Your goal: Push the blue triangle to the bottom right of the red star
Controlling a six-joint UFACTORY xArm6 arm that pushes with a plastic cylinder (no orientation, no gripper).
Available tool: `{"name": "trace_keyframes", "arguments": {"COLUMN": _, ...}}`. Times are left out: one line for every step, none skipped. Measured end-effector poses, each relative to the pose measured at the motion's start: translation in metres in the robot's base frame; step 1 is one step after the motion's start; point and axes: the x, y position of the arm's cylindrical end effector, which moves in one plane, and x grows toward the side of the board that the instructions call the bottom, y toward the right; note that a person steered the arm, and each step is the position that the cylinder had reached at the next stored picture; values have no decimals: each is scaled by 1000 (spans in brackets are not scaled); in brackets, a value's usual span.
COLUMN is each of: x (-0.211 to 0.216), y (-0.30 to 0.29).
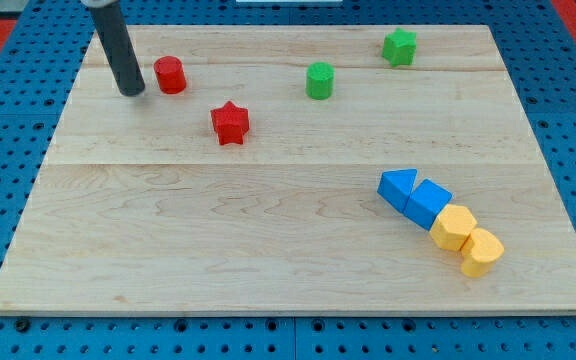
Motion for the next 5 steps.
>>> {"name": "trace_keyframes", "arguments": {"x": -1, "y": 38}}
{"name": "trace_keyframes", "arguments": {"x": -45, "y": 57}}
{"name": "trace_keyframes", "arguments": {"x": -62, "y": 42}}
{"name": "trace_keyframes", "arguments": {"x": -43, "y": 103}}
{"name": "trace_keyframes", "arguments": {"x": -7, "y": 196}}
